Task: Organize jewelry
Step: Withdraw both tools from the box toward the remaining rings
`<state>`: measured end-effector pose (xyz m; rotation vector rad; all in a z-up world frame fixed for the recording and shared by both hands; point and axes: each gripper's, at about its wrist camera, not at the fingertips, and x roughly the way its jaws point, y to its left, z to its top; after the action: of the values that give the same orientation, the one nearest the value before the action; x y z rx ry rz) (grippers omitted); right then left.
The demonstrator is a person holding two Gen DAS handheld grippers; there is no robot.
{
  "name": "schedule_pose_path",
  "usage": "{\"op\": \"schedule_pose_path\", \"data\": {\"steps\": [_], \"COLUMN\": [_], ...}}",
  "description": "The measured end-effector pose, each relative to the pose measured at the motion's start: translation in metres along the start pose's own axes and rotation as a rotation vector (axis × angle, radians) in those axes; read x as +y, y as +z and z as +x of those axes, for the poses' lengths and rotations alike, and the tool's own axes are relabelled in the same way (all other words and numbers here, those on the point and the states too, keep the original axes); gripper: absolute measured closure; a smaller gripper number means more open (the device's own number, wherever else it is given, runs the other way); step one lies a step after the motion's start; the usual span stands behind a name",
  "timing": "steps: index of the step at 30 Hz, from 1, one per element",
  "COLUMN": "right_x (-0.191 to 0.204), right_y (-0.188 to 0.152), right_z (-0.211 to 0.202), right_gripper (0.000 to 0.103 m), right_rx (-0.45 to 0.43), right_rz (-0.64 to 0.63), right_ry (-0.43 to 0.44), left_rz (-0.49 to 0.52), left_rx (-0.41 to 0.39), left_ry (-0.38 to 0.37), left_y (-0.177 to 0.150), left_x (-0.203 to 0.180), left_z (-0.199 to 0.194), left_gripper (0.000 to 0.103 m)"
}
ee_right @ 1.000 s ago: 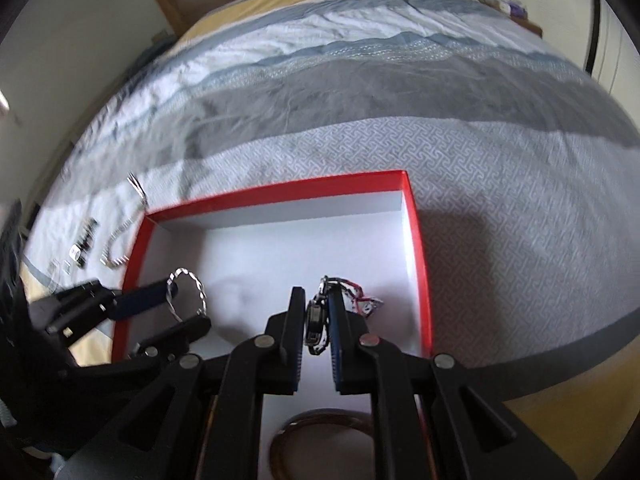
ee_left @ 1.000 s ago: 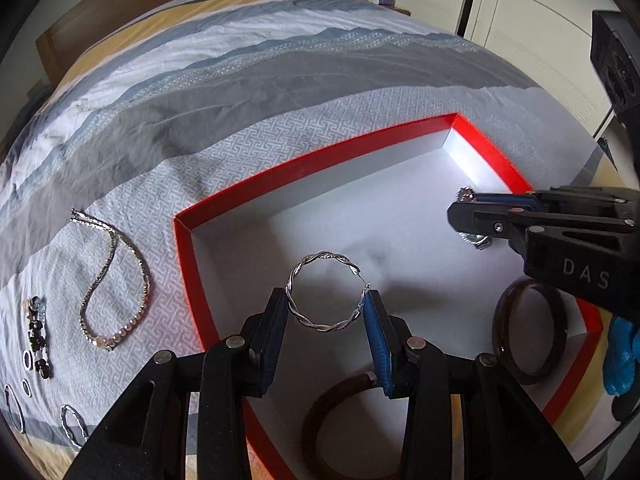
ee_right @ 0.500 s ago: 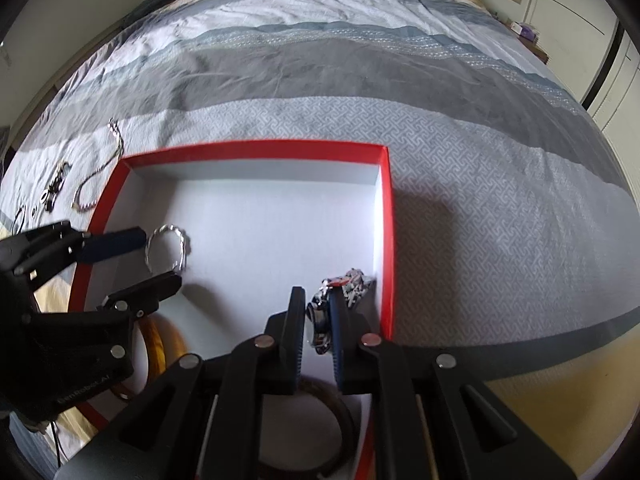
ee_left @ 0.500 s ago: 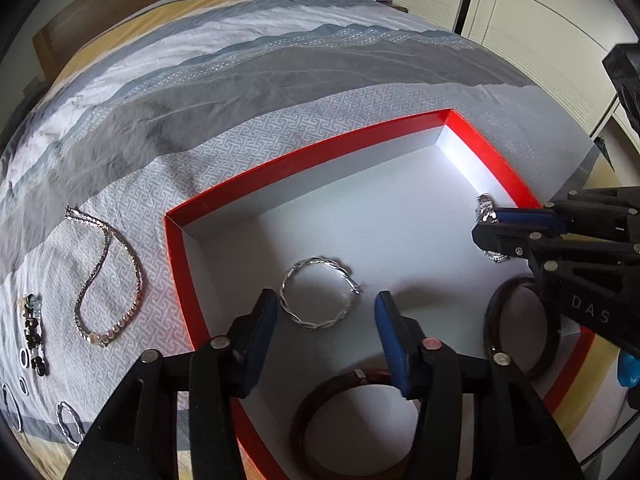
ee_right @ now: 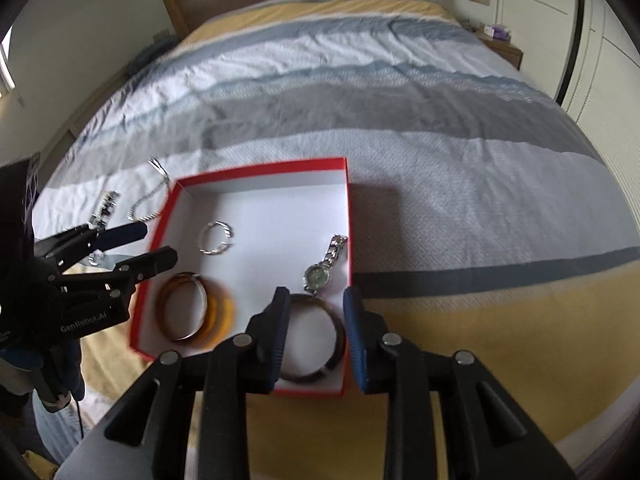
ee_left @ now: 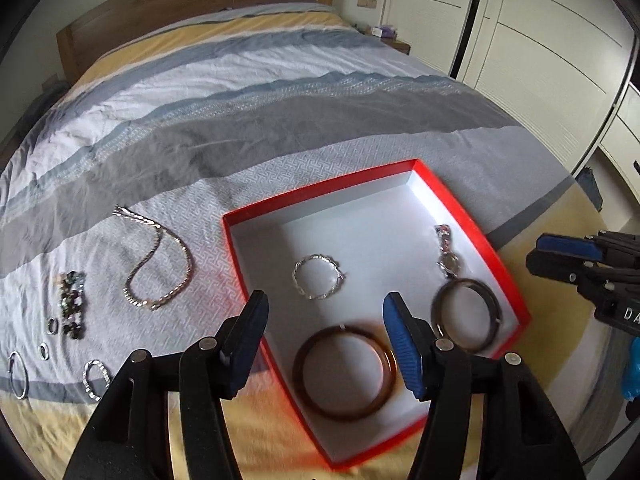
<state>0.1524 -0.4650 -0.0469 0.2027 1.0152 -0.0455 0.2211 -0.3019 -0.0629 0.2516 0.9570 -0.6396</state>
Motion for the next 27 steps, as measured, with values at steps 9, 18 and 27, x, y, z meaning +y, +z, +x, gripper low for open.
{"op": "schedule_pose_path", "data": {"steps": [9,18,27], "right_x": [0.044,0.096,0.142], "right_y": [-0.015,-0.043,-0.060], "right_z": [-0.064,-0.102,-0.128], "right_gripper": [0.076,0.075,0.068], "right_rx": [-0.105,-0.170,-0.208], "right_rz": [-0.012,-0.036,-0.073], "right_ry": [0.055,0.138,0.191], "left_rz": [-0.047,-0.160,-0.294], "left_rx": [-0.041,-0.104,-0.259], "left_ry": [0.108,0.233,0.355], "left_y": [-0.040,-0.108,-0.177], "left_x": [0.029,0.093,0.156], "left_z": [-0.077,-0.164,-0.256], "left_gripper": [0.040,0.030,0.029]}}
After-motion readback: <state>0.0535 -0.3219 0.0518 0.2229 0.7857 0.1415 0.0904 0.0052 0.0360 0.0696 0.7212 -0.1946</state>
